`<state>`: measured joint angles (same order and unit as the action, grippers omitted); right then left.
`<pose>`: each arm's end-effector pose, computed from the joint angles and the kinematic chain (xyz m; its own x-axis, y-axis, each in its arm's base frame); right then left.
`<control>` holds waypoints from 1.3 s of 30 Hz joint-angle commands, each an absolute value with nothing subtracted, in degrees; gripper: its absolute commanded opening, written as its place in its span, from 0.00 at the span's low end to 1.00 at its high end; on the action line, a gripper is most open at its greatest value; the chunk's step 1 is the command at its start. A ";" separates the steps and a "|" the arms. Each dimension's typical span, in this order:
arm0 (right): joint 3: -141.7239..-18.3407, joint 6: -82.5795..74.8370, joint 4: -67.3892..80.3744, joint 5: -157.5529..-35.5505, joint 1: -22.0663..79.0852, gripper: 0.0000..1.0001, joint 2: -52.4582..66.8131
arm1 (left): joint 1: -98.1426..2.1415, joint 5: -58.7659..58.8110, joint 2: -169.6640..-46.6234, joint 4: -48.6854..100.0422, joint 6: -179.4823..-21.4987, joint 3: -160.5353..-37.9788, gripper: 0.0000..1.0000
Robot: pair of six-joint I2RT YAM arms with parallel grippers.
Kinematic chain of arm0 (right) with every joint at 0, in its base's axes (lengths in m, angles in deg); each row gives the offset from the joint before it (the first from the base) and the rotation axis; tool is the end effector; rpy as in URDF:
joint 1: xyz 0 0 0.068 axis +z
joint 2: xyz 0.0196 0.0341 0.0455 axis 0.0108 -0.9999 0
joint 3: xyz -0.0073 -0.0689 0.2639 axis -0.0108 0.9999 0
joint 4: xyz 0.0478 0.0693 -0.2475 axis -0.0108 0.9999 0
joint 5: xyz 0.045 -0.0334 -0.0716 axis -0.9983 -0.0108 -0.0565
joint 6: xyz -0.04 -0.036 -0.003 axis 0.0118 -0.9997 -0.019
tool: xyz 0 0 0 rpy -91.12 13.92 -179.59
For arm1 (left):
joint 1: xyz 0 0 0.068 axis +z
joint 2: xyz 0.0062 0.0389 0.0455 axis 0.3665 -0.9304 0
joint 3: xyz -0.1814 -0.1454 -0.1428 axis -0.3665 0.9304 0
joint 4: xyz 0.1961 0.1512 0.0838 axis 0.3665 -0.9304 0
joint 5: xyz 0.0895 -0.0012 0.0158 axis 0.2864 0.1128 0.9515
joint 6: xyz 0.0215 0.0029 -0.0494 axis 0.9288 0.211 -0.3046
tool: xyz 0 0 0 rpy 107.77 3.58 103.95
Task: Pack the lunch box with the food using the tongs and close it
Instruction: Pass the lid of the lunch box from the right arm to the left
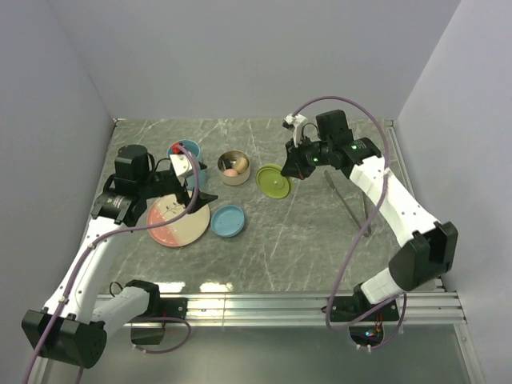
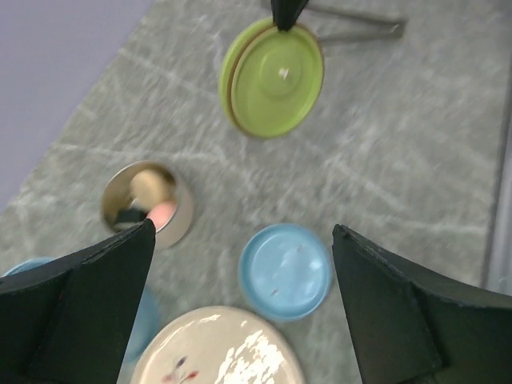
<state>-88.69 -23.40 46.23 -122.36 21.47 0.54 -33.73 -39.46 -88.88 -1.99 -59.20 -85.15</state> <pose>0.3007 0.1432 0.3508 -0.4749 -0.3910 -0.7884 -0.8070 0.5509 0.2129 0.1951 -0.0693 0.3616 0.0585 0.3284 -0.9427 0.8935 0.4039 0.1961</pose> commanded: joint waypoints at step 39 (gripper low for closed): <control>-92.29 -16.51 44.31 -130.82 31.04 0.55 20.14 | -51.47 -30.95 -88.30 7.23 -71.35 -86.68 0.00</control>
<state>-92.27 -21.04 48.68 -130.23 34.78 17.17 -51.06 -37.54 -92.09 8.02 -77.82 -84.95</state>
